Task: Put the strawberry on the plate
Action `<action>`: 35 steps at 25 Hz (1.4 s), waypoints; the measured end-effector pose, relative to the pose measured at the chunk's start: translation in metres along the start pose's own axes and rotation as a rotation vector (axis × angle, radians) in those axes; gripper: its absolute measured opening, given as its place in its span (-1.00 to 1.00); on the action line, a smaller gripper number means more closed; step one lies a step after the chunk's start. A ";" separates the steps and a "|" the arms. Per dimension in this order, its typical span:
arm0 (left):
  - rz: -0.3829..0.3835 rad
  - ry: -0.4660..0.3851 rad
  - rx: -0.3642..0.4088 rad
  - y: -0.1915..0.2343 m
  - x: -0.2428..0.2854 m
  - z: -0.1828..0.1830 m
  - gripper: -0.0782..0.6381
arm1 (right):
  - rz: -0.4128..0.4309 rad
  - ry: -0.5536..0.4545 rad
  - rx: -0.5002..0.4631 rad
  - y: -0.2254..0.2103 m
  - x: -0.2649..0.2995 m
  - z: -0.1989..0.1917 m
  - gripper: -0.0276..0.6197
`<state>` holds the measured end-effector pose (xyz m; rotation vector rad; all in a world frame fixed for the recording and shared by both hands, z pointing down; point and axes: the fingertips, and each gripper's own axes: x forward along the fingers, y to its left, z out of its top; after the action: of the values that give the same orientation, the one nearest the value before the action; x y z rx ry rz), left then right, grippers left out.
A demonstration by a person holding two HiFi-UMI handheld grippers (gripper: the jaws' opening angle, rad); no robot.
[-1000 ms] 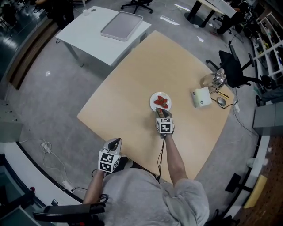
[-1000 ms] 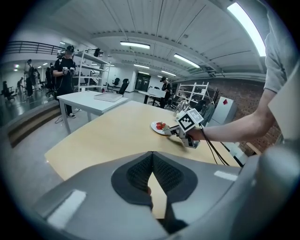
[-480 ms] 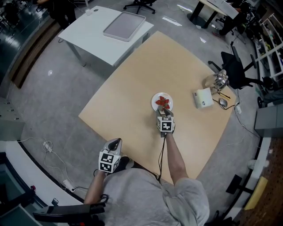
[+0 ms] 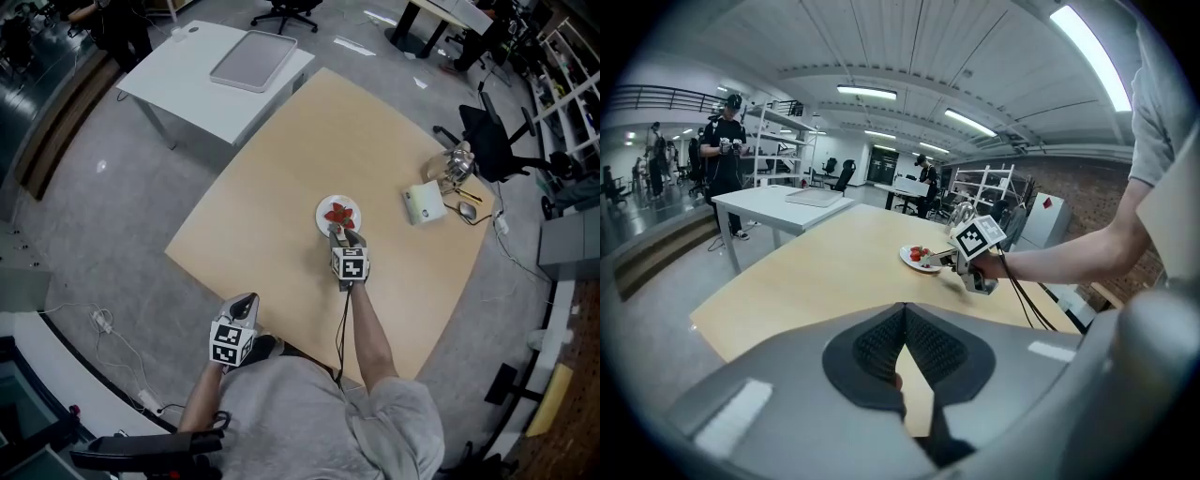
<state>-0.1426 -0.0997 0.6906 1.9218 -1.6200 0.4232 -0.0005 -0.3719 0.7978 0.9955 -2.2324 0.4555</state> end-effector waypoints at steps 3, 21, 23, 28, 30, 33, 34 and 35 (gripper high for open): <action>-0.015 -0.002 0.015 -0.002 0.004 0.002 -0.73 | 0.001 -0.017 0.006 -0.001 -0.008 0.002 -0.53; -0.159 -0.033 0.100 -0.041 0.025 0.036 -0.73 | -0.095 -0.136 0.065 -0.007 -0.096 -0.002 -0.86; -0.177 -0.037 0.113 -0.046 0.028 0.041 -0.73 | -0.113 -0.152 0.086 -0.011 -0.107 -0.005 -0.88; -0.225 -0.040 0.151 -0.060 0.036 0.049 -0.73 | -0.159 -0.190 0.142 -0.022 -0.139 -0.013 -0.89; -0.239 -0.037 0.162 -0.064 0.037 0.051 -0.73 | -0.170 -0.199 0.156 -0.022 -0.153 -0.019 -0.89; -0.258 -0.038 0.171 -0.069 0.042 0.052 -0.73 | -0.181 -0.213 0.170 -0.019 -0.169 -0.028 -0.89; -0.265 -0.039 0.176 -0.071 0.045 0.052 -0.73 | -0.187 -0.220 0.175 -0.018 -0.175 -0.031 -0.89; -0.272 -0.040 0.181 -0.073 0.047 0.053 -0.73 | -0.192 -0.227 0.182 -0.019 -0.180 -0.033 -0.90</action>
<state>-0.0685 -0.1629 0.6603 2.2617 -1.3557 0.4334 0.1185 -0.2703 0.7007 1.4047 -2.2929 0.4862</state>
